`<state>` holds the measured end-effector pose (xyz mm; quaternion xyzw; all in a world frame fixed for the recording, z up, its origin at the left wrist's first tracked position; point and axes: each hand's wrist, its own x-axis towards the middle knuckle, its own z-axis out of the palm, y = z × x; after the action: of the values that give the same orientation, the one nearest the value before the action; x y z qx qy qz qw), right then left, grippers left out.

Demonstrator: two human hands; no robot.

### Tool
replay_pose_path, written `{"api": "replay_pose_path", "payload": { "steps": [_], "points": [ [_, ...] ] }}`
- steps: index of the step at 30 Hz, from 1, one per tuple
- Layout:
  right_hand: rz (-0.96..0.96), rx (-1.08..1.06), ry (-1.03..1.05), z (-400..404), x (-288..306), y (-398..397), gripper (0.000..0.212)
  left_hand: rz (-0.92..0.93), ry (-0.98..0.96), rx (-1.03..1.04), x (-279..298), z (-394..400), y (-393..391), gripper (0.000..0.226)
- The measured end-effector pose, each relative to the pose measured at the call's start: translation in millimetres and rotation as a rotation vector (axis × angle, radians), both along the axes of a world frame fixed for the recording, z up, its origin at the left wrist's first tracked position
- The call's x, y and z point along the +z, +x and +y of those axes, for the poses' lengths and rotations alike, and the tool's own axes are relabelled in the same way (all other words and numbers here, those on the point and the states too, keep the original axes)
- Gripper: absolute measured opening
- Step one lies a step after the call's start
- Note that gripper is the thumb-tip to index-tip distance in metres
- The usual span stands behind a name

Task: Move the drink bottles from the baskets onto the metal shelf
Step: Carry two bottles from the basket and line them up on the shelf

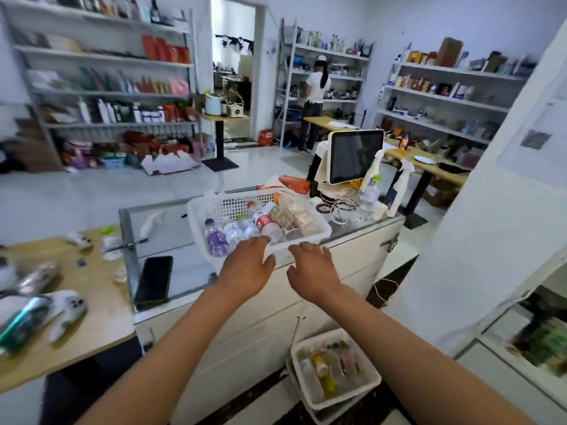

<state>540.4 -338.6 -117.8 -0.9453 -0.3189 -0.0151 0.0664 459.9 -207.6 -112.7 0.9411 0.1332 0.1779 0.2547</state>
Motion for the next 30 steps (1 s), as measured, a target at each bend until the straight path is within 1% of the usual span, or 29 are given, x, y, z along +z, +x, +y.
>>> {"api": "replay_pose_path", "payload": {
  "steps": [3, 7, 10, 12, 15, 19, 22, 25, 30],
  "points": [
    [0.043, 0.054, 0.079, 20.4, -4.8, 42.5, 0.05, 0.036, -0.045, 0.106, -4.2, 15.1, 24.8, 0.041],
    [0.129, 0.098, 0.17, 33.9, -18.3, 94.4, 0.05, 0.132, -0.087, 0.215, -16.6, 30.4, 66.2, 0.041],
    [0.192, 0.127, 0.22, 43.1, -31.1, 131.2, 0.049, 0.169, -0.106, 0.298, -24.8, 31.4, 96.5, 0.036],
    [0.219, 0.164, 0.21, 52.3, -38.8, 152.6, 0.049, 0.193, -0.134, 0.355, -34.0, 34.2, 109.5, 0.033],
    [0.258, 0.214, 0.202, 72.4, -49.7, 181.0, 0.05, 0.204, -0.169, 0.451, -53.9, 46.2, 123.3, 0.022],
    [0.293, 0.234, 0.189, 100.9, -63.0, 197.8, 0.045, 0.2, -0.195, 0.565, -68.1, 63.6, 128.4, 0.025],
    [0.233, 0.365, 0.116, 120.0, -72.0, 200.0, 0.047, 0.233, -0.197, 0.621, -72.8, 80.4, 134.1, 0.024],
    [0.335, 0.402, 0.106, 142.6, -76.8, 203.3, 0.048, 0.256, -0.225, 0.641, -77.6, 98.6, 145.6, 0.026],
    [0.473, 0.365, 0.072, 169.9, -84.2, 207.6, 0.049, 0.33, -0.326, 0.66, -92.4, 121.3, 160.4, 0.023]
  ]
}}
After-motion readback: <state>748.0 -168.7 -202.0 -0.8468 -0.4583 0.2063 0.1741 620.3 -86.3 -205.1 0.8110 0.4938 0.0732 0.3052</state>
